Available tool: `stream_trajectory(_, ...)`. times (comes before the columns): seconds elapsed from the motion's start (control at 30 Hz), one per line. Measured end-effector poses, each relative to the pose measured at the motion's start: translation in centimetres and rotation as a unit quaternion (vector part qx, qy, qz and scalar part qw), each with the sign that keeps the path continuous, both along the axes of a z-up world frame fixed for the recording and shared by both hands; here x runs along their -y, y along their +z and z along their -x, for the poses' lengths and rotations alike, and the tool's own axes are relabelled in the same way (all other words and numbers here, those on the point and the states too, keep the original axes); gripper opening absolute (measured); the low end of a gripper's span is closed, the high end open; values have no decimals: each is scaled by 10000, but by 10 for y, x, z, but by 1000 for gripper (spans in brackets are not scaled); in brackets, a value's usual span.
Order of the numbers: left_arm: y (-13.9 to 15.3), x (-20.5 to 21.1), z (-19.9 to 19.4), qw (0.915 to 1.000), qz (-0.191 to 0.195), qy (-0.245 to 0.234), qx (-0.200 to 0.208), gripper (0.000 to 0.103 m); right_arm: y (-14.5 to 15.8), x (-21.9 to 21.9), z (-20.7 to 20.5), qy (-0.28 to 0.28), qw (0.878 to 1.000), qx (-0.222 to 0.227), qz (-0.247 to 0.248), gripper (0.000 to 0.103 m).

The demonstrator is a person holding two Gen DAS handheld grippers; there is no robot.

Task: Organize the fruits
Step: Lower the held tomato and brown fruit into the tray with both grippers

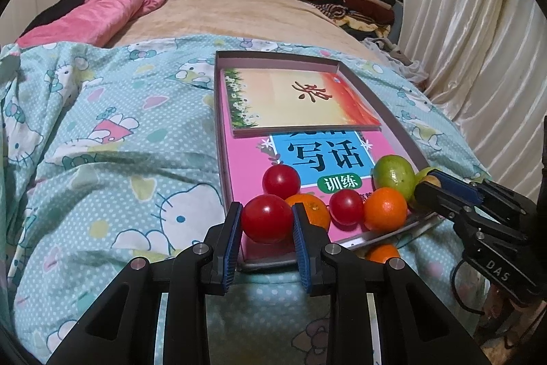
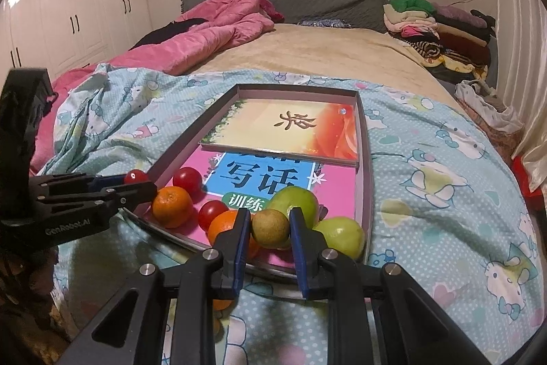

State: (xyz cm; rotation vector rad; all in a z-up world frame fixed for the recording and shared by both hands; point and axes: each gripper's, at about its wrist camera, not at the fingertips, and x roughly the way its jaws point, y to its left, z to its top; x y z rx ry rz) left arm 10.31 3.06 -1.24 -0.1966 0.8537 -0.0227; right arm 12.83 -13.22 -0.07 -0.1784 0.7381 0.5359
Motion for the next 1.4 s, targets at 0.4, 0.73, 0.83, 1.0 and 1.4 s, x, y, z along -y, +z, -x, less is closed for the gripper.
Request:
stream_trajectory(0.4, -2, 4, 4, 10000, -37, -44, -69, 29, -7, -2, 0, 30, 9999, -36, 119, 24)
stream_trajectory(0.73, -2, 4, 5, 10000, -38, -43, -68, 29, -10, -3, -1, -4, 9998, -39, 182, 24)
stream_trajectory(0.83, -2, 4, 5, 10000, -33, -40, -71, 29, -12, -3, -2, -31, 9998, -11, 199, 24)
stream_trajectory(1.0, -2, 3, 5, 10000, -27, -34, -76, 29, -13, -2, -3, -81, 9998, -41, 197, 24)
stream_trajectory(1.4, -2, 3, 4, 10000, -30, -33, -78, 29, -13, -1, -3, -99, 9998, -63, 175, 24)
